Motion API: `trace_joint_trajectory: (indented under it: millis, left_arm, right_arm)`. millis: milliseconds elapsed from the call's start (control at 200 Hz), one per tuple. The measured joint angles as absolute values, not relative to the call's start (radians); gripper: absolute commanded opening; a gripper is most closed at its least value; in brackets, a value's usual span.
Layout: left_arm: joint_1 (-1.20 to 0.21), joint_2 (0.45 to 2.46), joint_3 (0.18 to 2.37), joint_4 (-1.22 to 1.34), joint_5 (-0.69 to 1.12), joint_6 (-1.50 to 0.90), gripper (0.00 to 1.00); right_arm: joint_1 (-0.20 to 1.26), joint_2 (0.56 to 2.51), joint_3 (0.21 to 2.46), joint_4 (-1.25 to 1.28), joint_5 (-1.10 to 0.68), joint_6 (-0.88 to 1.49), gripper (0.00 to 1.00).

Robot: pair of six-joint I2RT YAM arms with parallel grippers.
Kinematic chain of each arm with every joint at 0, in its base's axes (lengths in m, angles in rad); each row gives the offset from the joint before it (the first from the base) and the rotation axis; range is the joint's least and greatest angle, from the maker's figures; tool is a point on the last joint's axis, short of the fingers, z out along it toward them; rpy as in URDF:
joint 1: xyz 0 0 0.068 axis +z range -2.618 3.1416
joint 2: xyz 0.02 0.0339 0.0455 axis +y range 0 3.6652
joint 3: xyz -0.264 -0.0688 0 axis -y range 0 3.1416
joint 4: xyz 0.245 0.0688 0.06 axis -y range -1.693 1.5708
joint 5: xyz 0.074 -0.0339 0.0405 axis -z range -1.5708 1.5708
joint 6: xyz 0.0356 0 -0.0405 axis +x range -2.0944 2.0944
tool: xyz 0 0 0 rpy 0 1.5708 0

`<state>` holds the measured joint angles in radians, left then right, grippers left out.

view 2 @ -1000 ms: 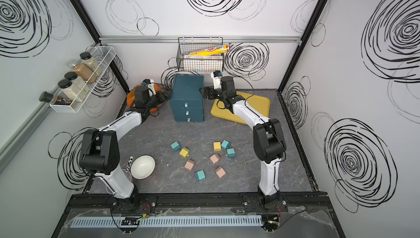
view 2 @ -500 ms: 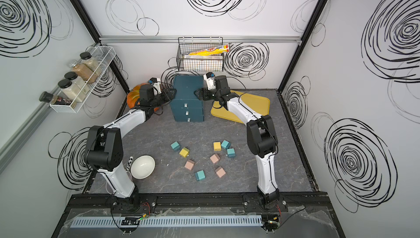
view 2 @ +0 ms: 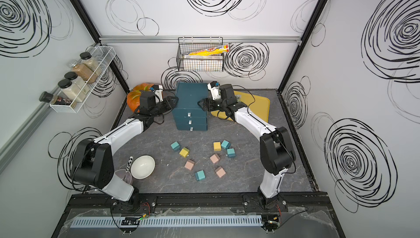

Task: Place the plugs into the drawer by color
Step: Move the storage box to the center of the board, then open the drawer in the storage box.

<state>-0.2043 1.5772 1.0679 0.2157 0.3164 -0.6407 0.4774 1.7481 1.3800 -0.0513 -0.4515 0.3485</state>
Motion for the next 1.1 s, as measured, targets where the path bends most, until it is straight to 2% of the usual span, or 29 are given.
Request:
trace_joint_trajectory:
  millis: [165, 305, 486, 546, 701, 761, 821, 941, 1101]
  left_arm:
    - [-0.263, 1.517, 1.036, 0.162, 0.278, -0.644, 0.48]
    - [-0.275, 1.510, 1.036, 0.148, 0.250, -0.645, 0.50]
    - [-0.295, 1.449, 1.036, 0.079, 0.200, -0.657, 0.66]
    - [-0.300, 1.378, 1.023, 0.068, 0.168, -0.678, 0.75]
    - [-0.284, 1.071, 0.799, 0.249, 0.150, -0.817, 0.75]
    - [-0.287, 0.960, 0.666, 0.356, 0.153, -0.912, 0.68]
    - [-0.306, 0.891, 0.539, 0.464, 0.157, -1.003, 0.67]
    - [-0.360, 0.892, 0.355, 0.620, 0.154, -1.166, 0.66]
    - [-0.434, 0.976, 0.293, 0.736, 0.133, -1.303, 0.63]
  right_arm:
    - [0.478, 1.653, 1.268, -0.034, -0.429, 0.353, 0.79]
    - [0.479, 1.645, 1.251, -0.021, -0.419, 0.347, 0.79]
    - [0.484, 1.651, 1.251, -0.020, -0.408, 0.337, 0.79]
    - [0.487, 1.652, 1.260, -0.028, -0.392, 0.330, 0.79]
    - [0.497, 1.667, 1.314, -0.061, -0.328, 0.307, 0.79]
    - [0.500, 1.678, 1.333, -0.065, -0.311, 0.300, 0.79]
    - [0.500, 1.688, 1.342, -0.065, -0.304, 0.296, 0.79]
    - [0.500, 1.709, 1.346, -0.065, -0.311, 0.290, 0.78]
    - [0.496, 1.713, 1.346, -0.060, -0.326, 0.287, 0.79]
